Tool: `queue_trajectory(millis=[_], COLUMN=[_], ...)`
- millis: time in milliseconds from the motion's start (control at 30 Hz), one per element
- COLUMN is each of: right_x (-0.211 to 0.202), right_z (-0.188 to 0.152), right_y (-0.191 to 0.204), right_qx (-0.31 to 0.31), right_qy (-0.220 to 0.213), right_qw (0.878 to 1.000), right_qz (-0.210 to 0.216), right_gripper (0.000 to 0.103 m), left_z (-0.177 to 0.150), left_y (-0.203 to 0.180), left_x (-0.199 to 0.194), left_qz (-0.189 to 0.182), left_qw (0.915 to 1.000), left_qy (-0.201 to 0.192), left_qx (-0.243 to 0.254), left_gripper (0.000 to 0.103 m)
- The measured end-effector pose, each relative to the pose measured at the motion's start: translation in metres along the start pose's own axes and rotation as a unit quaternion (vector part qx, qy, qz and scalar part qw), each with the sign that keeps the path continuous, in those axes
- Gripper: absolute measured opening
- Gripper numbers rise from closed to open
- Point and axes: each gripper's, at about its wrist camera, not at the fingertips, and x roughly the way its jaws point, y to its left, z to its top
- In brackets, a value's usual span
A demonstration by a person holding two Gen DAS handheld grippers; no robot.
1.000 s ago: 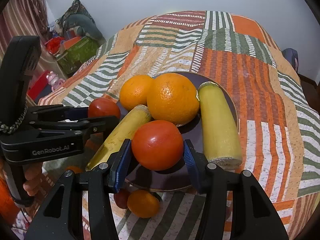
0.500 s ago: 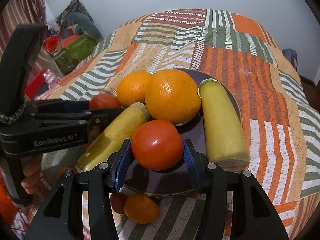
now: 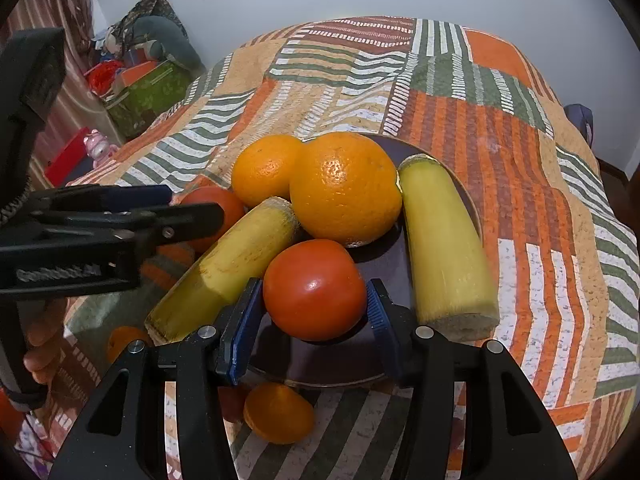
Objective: Organize fruits
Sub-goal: 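Lower both red tomatoes onto the purple plate and open both tools, then move the left tool to a small mandarin while the right tool approaches another mandarin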
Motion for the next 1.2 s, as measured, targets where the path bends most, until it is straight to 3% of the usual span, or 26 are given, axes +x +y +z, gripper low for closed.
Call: queue_trajectory(millis=[167, 300, 567, 800, 1200], right_x=[-0.007, -0.021, -0.046, -0.068, -0.081], right_z=[-0.001, 0.003, 0.003, -0.009, -0.043], right_y=[0.002, 0.006, 0.009, 0.006, 0.005], right_qx=[0.000, -0.008, -0.016, -0.016, -0.007], right_qy=[-0.014, -0.034, -0.055, -0.055, -0.038], right_qw=[1.000, 0.999, 0.998, 0.998, 0.999], right_qz=[-0.003, -0.012, -0.026, -0.039, -0.026], right_gripper=[0.051, 0.065, 0.065, 0.065, 0.065], left_z=[-0.003, -0.008, -0.028, -0.054, -0.098], left_y=[0.000, 0.000, 0.004, 0.007, 0.000], left_x=[-0.018, -0.037, -0.065, -0.075, -0.054], left_qz=[0.007, 0.011, 0.016, 0.013, 0.008], left_qw=[0.9999, 0.9997, 0.9994, 0.9998, 0.9976], left_qy=[-0.011, -0.020, -0.028, -0.008, 0.066], left_qx=[0.005, 0.010, 0.012, 0.014, 0.019], left_gripper=[0.070, 0.071, 0.075, 0.075, 0.075])
